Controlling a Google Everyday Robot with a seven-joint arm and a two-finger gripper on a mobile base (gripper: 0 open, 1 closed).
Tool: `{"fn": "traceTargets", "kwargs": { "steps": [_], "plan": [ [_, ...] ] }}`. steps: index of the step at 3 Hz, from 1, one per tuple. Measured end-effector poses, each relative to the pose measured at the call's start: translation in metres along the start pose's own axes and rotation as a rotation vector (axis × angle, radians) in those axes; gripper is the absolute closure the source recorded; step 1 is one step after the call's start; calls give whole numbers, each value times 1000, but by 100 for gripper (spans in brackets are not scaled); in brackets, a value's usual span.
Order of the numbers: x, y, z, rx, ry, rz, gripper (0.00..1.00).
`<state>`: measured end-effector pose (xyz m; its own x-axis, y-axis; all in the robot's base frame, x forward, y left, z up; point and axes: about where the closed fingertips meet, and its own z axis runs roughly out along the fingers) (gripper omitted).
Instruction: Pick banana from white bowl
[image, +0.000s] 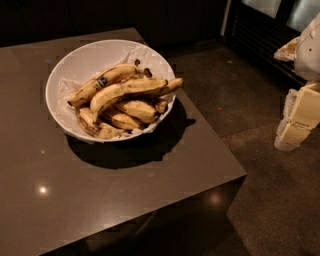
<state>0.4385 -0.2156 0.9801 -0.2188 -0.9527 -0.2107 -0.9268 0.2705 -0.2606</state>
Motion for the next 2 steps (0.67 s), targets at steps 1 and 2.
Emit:
{"fn": "traceTargets", "kwargs": {
  "steps": [1,2],
  "plan": [
    [-2,-1,-2,11,9,1,0],
    [-14,-7,5,3,72,-19,0]
  ]
}}
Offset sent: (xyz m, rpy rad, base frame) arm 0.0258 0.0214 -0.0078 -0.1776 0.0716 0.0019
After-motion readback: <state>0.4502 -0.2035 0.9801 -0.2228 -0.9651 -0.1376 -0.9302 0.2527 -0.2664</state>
